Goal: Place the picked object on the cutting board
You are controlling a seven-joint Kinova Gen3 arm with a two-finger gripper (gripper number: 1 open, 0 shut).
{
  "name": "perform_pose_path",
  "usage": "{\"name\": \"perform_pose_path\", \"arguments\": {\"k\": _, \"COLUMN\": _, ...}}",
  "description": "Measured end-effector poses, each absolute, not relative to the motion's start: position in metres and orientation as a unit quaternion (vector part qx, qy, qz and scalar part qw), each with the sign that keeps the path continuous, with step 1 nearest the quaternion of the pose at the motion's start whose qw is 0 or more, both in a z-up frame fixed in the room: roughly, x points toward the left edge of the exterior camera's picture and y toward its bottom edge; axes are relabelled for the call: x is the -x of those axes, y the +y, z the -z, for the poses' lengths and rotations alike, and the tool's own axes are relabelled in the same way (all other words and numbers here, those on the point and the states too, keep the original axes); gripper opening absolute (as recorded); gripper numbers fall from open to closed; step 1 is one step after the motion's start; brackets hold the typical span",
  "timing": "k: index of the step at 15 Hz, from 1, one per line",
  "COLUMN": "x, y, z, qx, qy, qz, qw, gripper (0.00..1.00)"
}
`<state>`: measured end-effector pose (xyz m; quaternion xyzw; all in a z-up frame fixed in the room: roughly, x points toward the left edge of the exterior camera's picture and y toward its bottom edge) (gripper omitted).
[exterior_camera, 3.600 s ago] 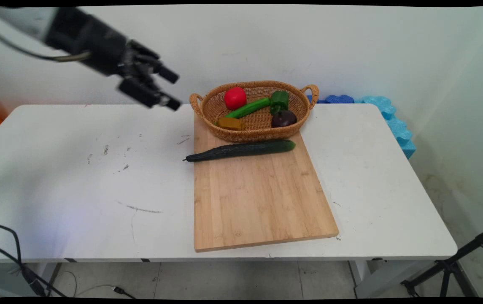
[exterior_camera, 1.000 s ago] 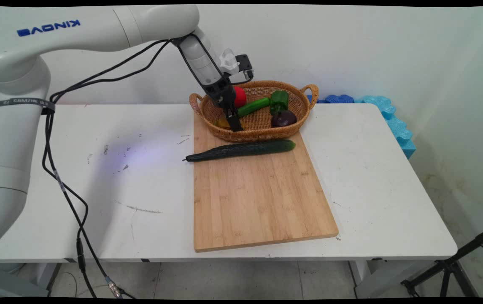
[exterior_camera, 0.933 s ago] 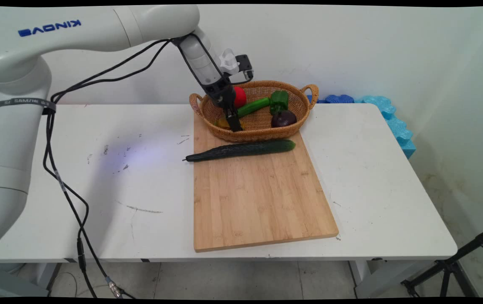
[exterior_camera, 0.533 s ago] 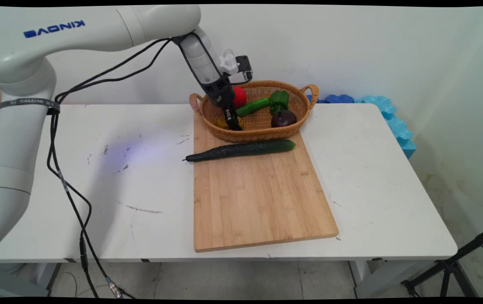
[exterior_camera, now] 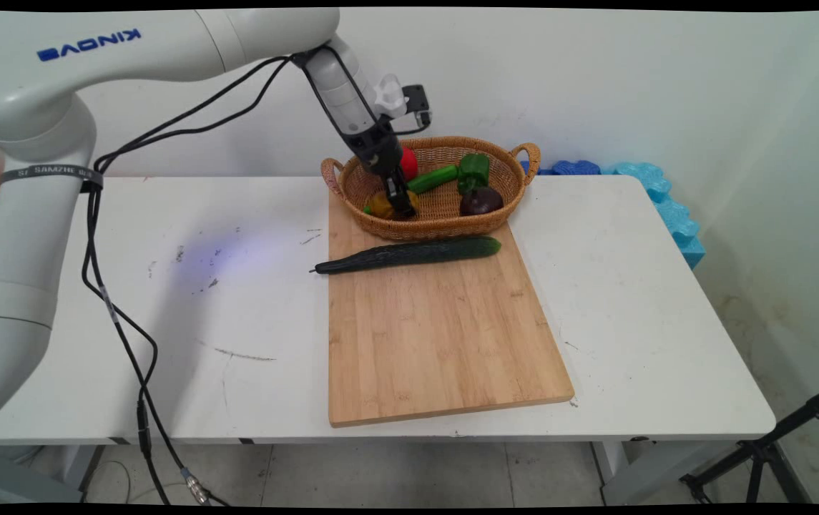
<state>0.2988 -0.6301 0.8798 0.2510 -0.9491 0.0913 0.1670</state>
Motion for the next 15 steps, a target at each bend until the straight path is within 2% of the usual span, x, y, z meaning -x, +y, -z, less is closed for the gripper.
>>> {"name": "perform_pose_path", "arguments": {"k": 6, "x": -0.285, "y": -0.606, "z": -0.947, "qx": -0.291, "qy": -0.926, "qz": -0.110, "qw": 0.216, "gripper": 0.00}}
{"name": "perform_pose_path", "arguments": {"k": 10, "x": -0.274, "y": -0.568, "z": -0.990, "qx": -0.315, "qy": -0.912, "qz": -0.100, "qw": 0.244, "gripper": 0.00}}
{"name": "perform_pose_path", "arguments": {"k": 15, "x": -0.255, "y": -0.514, "z": -1.013, "qx": -0.332, "qy": -0.902, "qz": -0.078, "qw": 0.265, "gripper": 0.00}}
